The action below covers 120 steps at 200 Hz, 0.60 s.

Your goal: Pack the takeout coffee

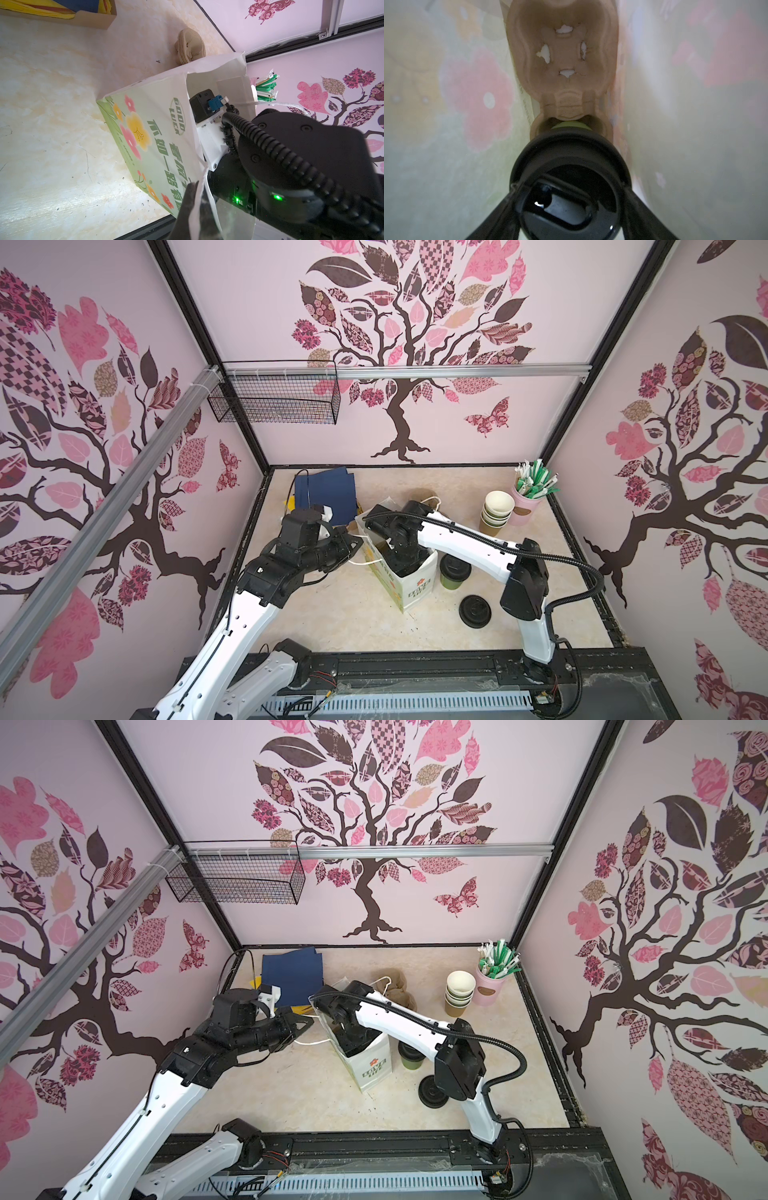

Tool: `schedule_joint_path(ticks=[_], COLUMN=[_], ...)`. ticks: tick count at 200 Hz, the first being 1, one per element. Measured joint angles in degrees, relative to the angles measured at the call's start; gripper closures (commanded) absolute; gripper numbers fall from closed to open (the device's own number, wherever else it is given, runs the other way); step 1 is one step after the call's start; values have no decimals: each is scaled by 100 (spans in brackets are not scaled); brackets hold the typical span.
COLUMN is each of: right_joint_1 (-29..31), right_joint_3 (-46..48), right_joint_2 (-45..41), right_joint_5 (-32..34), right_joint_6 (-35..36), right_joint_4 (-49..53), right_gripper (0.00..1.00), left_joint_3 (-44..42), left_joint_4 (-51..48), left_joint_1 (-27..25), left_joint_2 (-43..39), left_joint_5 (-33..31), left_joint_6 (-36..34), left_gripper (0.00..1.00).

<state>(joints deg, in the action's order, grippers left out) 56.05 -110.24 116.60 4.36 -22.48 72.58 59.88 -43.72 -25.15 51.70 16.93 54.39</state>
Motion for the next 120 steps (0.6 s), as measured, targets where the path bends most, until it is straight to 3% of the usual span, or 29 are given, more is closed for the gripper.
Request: schedule_joint_path(ticks=[120], right_joint_1=[-52], right_joint_3=[584], right_joint_2=[-212], right_joint_5=[20], right_joint_6=[48], right_joint_4=[-732], right_gripper=[45], left_joint_3=[0], left_joint_4=[-2], left_joint_1=[0], left_joint_2=[9], left_joint_5=[9], left_joint_6=[0], left_gripper=[100])
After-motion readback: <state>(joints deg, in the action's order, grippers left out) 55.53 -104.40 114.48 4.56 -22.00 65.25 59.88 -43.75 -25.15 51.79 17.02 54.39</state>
